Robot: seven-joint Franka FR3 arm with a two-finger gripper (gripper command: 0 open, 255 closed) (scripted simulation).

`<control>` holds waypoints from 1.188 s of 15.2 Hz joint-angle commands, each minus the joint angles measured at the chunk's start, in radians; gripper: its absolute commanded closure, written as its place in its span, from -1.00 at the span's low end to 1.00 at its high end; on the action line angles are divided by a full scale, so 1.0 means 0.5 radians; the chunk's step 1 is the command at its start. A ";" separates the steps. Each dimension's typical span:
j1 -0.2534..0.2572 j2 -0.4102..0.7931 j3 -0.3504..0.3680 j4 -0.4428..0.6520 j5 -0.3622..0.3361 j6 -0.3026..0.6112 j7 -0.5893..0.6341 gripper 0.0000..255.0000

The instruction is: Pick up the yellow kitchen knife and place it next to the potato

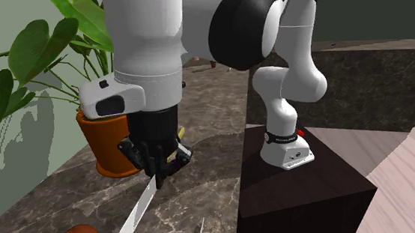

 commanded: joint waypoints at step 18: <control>0.157 0.767 0.111 0.802 -0.030 -0.067 0.271 1.00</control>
